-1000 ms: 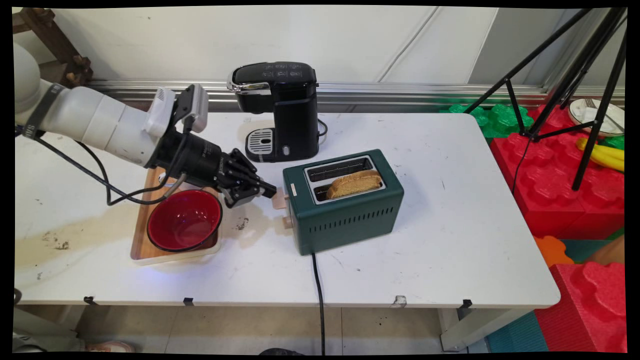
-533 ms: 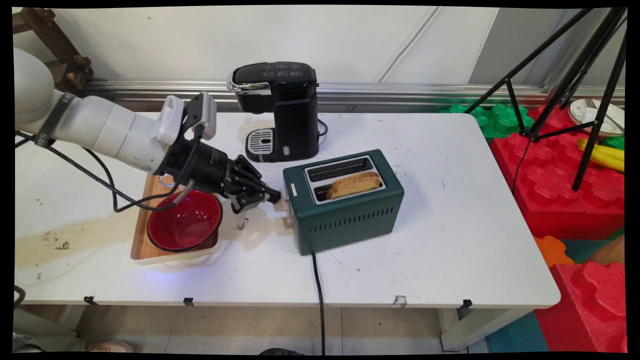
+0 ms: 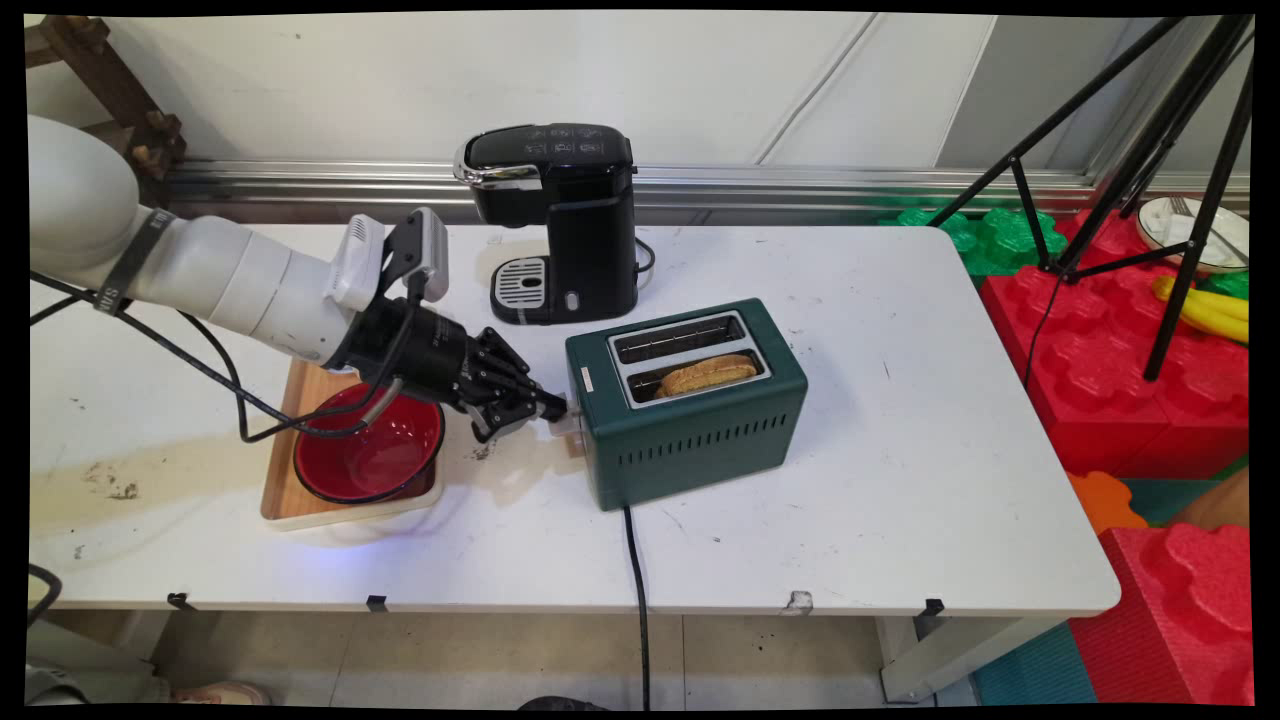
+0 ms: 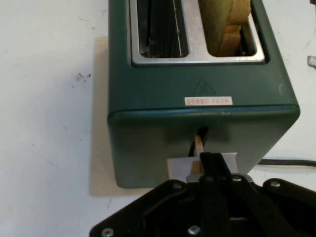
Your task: Press the toaster switch
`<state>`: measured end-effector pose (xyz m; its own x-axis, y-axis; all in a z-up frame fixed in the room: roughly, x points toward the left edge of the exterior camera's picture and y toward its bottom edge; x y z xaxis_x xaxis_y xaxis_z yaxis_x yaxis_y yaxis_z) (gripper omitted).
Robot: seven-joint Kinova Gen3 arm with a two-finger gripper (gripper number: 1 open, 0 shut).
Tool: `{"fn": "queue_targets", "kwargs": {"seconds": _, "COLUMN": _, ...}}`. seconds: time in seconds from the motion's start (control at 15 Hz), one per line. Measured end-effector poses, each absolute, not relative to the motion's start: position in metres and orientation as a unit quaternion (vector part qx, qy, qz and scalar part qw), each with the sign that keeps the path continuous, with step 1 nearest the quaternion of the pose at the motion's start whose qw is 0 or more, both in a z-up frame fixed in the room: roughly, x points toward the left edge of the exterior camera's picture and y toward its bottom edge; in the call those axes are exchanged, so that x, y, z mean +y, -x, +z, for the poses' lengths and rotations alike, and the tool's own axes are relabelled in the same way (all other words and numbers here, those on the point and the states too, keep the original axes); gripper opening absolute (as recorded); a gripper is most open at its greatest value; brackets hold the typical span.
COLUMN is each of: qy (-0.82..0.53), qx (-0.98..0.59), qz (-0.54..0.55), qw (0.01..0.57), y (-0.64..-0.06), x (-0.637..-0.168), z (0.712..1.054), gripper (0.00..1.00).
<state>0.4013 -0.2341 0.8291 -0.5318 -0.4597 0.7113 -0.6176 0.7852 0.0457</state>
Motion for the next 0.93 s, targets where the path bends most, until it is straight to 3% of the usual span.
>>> {"fn": "queue_targets", "kwargs": {"seconds": 0.93, "qy": -0.309, "qx": -0.874, "qz": 0.099, "qw": 0.362, "y": -0.403, "x": -0.236, "z": 0.811, "gripper": 0.00}}
